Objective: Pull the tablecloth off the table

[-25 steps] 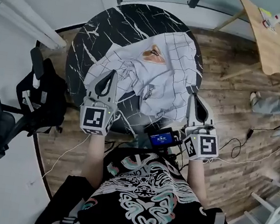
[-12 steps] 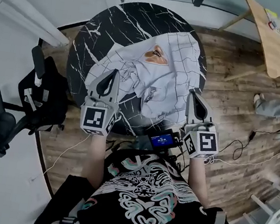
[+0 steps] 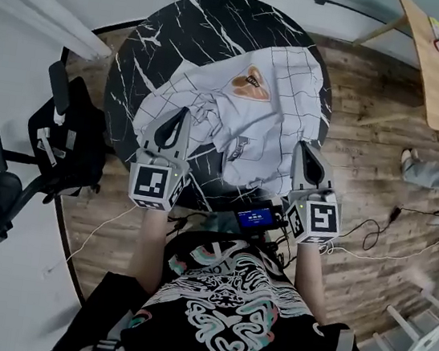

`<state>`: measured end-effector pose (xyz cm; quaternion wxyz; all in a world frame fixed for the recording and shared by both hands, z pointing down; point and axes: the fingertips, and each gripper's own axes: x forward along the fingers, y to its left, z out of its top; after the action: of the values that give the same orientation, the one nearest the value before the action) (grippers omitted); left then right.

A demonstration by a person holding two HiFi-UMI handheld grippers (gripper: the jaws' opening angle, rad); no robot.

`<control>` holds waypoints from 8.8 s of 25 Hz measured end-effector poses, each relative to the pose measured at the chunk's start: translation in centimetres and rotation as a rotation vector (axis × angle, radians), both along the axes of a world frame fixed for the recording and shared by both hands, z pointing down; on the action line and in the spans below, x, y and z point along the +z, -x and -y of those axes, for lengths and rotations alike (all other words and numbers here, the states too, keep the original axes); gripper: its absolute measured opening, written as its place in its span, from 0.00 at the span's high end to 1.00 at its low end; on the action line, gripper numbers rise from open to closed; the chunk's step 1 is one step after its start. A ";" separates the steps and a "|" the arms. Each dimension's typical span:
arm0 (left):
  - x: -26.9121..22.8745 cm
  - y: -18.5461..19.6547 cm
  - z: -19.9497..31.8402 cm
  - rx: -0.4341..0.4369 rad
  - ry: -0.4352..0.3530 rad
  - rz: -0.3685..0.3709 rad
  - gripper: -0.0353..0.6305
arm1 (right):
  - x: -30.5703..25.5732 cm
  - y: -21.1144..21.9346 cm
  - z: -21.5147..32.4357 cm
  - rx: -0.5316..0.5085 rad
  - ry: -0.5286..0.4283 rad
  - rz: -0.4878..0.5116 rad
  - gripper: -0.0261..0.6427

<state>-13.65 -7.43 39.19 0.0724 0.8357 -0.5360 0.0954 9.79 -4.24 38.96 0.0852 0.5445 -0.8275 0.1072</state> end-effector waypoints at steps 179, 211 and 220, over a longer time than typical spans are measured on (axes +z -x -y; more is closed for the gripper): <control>21.8 -8.0 3.7 0.136 0.591 -0.018 0.69 | 22.6 1.8 7.5 -0.059 0.550 -0.009 0.68; 21.4 -8.5 3.8 0.143 0.592 -0.016 0.82 | 22.4 2.4 7.7 -0.089 0.577 0.034 0.81; 21.5 -8.6 3.8 0.131 0.600 -0.014 0.81 | 22.4 2.5 7.7 -0.108 0.528 0.014 0.81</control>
<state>-5.08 -11.26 60.70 0.3132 0.8103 -0.4286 0.2482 7.30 -11.92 61.39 0.2239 0.4579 -0.7992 0.3185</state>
